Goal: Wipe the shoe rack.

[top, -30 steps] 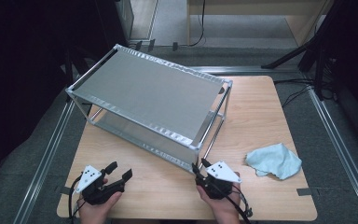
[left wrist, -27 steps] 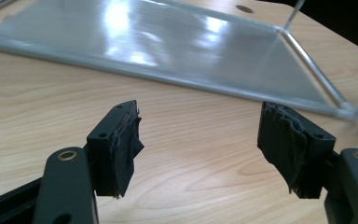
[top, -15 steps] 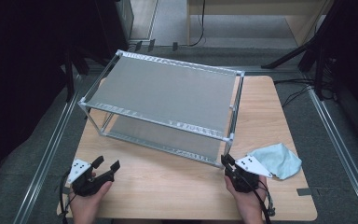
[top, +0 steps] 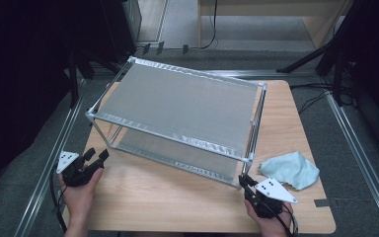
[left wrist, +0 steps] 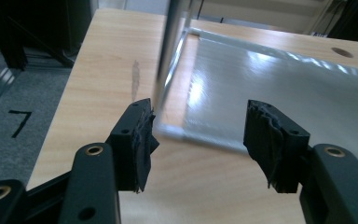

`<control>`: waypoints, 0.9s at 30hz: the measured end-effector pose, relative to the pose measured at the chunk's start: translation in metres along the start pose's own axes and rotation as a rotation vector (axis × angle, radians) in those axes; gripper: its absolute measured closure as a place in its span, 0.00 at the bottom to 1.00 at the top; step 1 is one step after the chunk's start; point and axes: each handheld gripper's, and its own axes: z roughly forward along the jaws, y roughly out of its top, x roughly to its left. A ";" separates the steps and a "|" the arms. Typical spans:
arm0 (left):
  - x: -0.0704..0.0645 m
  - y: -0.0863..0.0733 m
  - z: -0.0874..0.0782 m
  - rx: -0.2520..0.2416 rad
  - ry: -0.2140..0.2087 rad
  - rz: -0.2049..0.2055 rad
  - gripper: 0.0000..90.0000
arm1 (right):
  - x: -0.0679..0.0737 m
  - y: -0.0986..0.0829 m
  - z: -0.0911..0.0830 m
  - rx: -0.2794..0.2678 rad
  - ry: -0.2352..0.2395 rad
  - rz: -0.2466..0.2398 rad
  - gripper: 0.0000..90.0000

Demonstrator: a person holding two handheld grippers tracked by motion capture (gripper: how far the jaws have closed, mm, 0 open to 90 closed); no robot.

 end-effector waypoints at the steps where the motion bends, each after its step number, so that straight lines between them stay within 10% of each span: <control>1: 0.001 0.002 0.006 0.008 0.013 0.005 0.48 | -0.001 -0.001 -0.002 -0.002 0.001 0.008 0.90; 12: 0.014 0.009 0.039 0.013 0.040 -0.034 0.70 | -0.003 -0.007 -0.008 -0.018 0.031 0.054 0.89; 14: 0.013 0.007 0.037 0.008 0.021 0.021 0.89 | -0.002 -0.007 -0.007 -0.015 0.045 0.047 0.89; 27: 0.021 -0.008 -0.012 0.045 0.026 -0.003 0.89 | -0.001 0.010 0.015 0.018 -0.080 0.064 0.89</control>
